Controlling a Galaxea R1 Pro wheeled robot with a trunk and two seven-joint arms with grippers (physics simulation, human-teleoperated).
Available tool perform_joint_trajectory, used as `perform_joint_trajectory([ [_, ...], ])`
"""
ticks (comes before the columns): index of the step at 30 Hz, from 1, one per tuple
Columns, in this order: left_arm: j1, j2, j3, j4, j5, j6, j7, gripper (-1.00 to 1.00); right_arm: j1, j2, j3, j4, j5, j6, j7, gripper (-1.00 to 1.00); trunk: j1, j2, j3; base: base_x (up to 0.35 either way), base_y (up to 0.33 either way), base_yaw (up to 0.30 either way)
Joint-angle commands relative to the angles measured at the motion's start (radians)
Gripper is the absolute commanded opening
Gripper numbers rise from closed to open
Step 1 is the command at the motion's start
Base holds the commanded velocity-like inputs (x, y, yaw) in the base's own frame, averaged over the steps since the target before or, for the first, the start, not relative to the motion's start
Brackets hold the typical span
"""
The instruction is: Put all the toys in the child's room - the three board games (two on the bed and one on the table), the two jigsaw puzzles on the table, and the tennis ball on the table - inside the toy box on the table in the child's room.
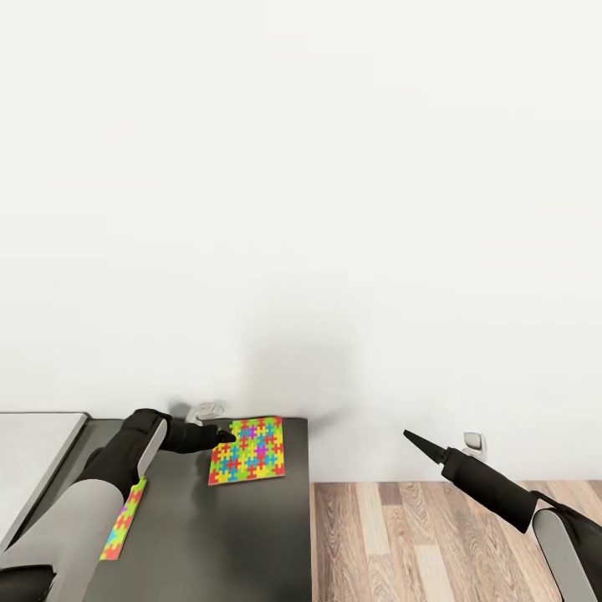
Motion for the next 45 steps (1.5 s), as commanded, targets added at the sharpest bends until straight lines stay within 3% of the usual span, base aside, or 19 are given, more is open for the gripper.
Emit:
perform_joint_trajectory([
  [1, -0.001, 0.000, 0.002, -0.001, 0.003, 0.008, -0.001, 1.00, -0.001, 0.000, -0.001, 0.000, -0.003, 0.006, 0.001, 1.00, 0.001, -0.002, -0.003, 0.000, 0.000, 0.000],
  [25, -0.001, 0.000, -0.002, -0.001, 0.007, 0.008, -0.001, 1.00, -0.001, 0.000, -0.001, 0.000, -0.004, 0.006, 0.001, 1.00, 0.001, -0.002, -0.036, 0.000, 0.000, 0.000],
  [45, -0.001, -0.002, -0.005, -0.001, 0.008, 0.008, -0.001, 1.00, -0.001, 0.001, -0.001, 0.000, -0.004, 0.005, 0.001, 1.00, 0.001, -0.002, -0.038, 0.000, -0.086, 0.000],
])
